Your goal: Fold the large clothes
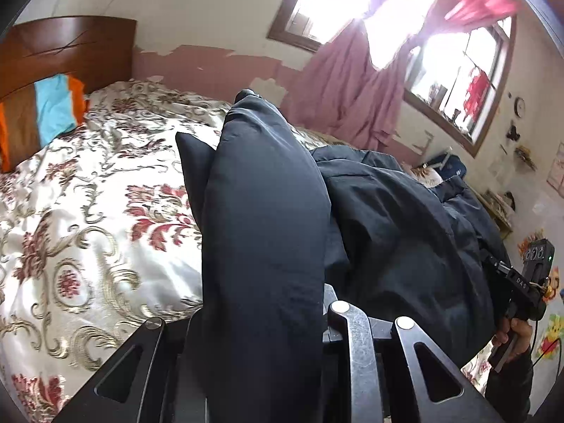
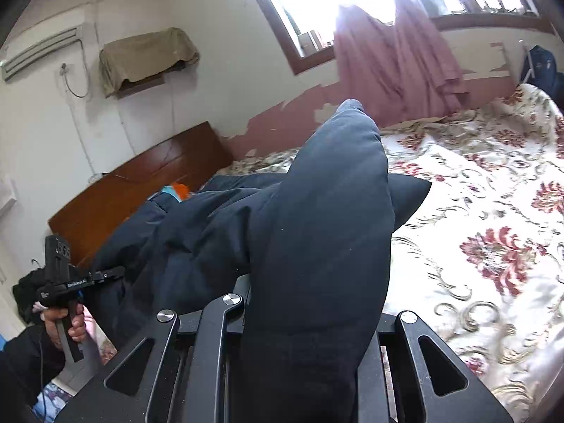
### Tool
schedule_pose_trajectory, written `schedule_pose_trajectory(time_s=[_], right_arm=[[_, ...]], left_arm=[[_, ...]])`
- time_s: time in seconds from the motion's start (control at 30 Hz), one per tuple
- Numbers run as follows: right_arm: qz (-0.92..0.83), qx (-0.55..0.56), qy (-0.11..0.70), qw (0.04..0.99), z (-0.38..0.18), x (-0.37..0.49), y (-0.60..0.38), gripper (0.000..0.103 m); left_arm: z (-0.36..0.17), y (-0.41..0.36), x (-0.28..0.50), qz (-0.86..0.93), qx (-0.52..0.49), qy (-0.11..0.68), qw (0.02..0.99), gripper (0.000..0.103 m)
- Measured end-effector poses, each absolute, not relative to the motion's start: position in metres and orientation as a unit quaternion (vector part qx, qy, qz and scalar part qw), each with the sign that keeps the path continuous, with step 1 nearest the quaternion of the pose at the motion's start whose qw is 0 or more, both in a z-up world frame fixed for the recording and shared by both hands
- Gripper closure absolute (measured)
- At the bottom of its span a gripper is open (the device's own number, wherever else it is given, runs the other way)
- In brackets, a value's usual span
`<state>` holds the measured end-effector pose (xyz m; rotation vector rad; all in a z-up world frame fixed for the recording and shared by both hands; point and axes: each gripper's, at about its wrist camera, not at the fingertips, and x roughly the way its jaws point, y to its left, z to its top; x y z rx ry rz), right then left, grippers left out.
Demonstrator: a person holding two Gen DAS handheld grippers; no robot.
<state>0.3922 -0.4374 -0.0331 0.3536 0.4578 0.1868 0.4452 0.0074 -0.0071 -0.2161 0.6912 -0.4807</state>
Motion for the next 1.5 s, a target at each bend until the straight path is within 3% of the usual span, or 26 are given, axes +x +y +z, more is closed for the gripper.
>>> schedule_pose_trajectory(time_s=[0.27,0.53,0.63,0.67,0.73,0.8,0.83,1.03,1.5], right_arm=[[0.057,0.184,0.279,0.941,-0.065,0.404,-0.457,0.084],[0.016,0.197,0.32,0.926,-0.091,0.413,-0.462,0.07],[-0.006,0.221,0.336,0.915,-0.101,0.409,-0.469,0.055],[-0.018,0.227,0.343,0.911,-0.106,0.407,-0.471,0.046],[-0.043,0.234,0.35,0.906,-0.112,0.405,-0.475,0.038],[-0.071,0.228,0.346,0.907,-0.115,0.399,-0.475,0.014],[-0.088,0.215,0.339,0.912,-0.113,0.394,-0.473,0.012],[-0.111,0.165,0.298,0.934,-0.1,0.376,-0.451,0.008],[-0.116,0.069,0.173,0.976,-0.056,0.325,-0.378,0.002]], left_arm=[[-0.064,-0.016,0.463,-0.215,-0.105,0.395,0.887,0.081],[-0.092,0.007,0.472,-0.197,-0.153,0.425,0.87,0.075],[-0.093,0.006,0.475,-0.176,-0.144,0.443,0.867,0.065],[-0.094,0.006,0.476,-0.169,-0.145,0.451,0.865,0.061],[-0.094,0.005,0.475,-0.148,-0.145,0.458,0.864,0.049],[-0.092,0.009,0.471,-0.127,-0.147,0.452,0.87,0.029],[-0.09,0.011,0.467,-0.117,-0.15,0.442,0.877,0.026],[-0.077,-0.001,0.442,-0.083,-0.09,0.413,0.902,0.017],[-0.022,-0.034,0.374,-0.051,-0.002,0.297,0.953,0.006]])
